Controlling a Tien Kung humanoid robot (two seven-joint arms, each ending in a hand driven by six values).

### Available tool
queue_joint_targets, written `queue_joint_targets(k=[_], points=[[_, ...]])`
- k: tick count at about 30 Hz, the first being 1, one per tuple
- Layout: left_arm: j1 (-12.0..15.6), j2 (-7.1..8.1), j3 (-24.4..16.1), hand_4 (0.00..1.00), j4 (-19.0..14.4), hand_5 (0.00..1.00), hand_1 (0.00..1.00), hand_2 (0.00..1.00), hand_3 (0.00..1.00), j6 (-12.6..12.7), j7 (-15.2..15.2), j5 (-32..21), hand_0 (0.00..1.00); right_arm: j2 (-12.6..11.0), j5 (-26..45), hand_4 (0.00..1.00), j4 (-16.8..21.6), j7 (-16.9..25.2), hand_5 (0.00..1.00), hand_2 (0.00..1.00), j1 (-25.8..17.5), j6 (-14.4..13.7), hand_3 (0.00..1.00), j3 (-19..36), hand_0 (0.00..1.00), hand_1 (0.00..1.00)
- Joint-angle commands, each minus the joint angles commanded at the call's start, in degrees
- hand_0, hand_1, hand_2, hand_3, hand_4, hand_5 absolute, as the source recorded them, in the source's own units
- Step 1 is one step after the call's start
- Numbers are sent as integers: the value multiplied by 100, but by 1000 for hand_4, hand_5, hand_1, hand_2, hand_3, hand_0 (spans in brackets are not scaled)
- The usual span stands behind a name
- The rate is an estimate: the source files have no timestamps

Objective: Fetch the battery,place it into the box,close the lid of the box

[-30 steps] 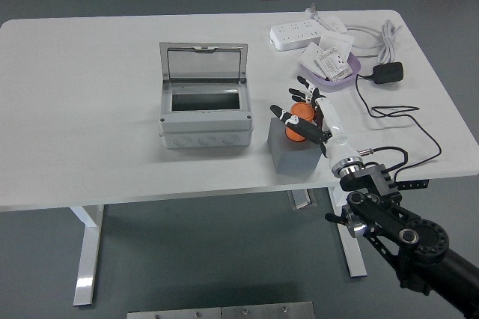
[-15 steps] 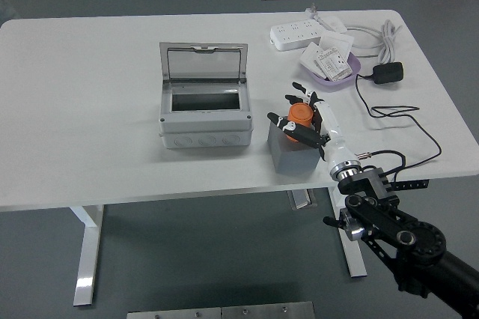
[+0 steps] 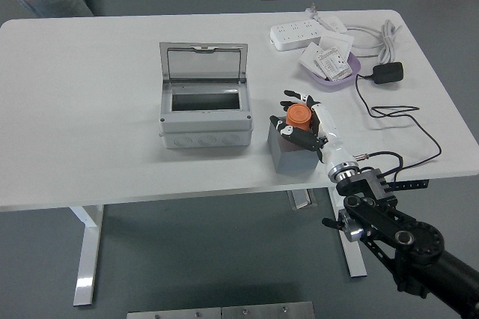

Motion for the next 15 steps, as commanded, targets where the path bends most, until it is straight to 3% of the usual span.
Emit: queue_joint_targets(k=[11, 12, 15], points=[[-17, -6, 52, 627, 0, 240, 736, 675, 780, 18, -37, 9, 637, 25, 89, 730, -74, -9, 143, 701, 60, -37, 779, -105, 742, 729], [-17, -8, 57, 626, 0, 237, 737, 676, 778, 19, -40, 11, 637, 26, 108, 679, -92, -9, 129, 697, 75, -42, 766, -112, 736, 725], [-18, -14, 69, 626, 0, 237, 737, 676, 778, 22, -47, 21, 637, 31, 167, 679, -152, 0, 129, 697, 110, -53, 766, -131, 736, 725]])
